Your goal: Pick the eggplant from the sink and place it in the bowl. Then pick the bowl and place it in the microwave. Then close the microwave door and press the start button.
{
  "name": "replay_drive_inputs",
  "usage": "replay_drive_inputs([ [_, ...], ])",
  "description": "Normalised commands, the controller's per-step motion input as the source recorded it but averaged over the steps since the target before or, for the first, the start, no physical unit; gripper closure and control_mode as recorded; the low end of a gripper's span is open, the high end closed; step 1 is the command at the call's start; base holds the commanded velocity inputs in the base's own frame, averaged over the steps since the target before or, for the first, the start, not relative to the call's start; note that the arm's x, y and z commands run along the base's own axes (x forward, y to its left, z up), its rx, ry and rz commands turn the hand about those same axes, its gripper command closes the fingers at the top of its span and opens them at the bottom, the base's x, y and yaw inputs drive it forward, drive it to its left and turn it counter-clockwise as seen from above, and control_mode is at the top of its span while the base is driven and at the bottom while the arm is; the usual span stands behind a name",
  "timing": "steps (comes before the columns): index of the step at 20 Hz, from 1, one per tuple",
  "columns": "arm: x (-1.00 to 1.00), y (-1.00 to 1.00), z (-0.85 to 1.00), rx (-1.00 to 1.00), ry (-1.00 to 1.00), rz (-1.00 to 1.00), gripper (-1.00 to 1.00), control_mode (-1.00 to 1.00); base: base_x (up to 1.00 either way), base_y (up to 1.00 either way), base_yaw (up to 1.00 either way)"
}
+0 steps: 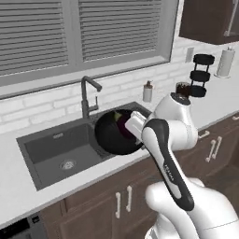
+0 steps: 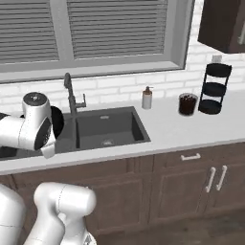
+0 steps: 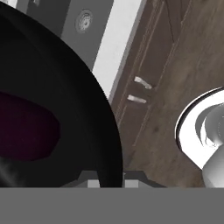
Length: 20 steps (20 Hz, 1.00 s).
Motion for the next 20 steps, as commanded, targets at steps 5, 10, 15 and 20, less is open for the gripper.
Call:
replay_drive_inputs([
  [5, 0.0, 0.0, 0.0, 0.0, 0.0, 0.0, 1.0, 1.0, -0.15, 0.0, -0.86],
  [10, 0.0, 0.0, 0.0, 0.0, 0.0, 0.0, 1.0, 1.0, -0.07, 0.0, -0.9],
  [15, 0.0, 0.0, 0.0, 0.0, 0.0, 0.0, 1.0, 1.0, -0.02, 0.0, -0.87],
  [20, 0.0, 0.0, 0.0, 0.0, 0.0, 0.0, 1.0, 1.0, 0.0, -0.05, -0.8],
])
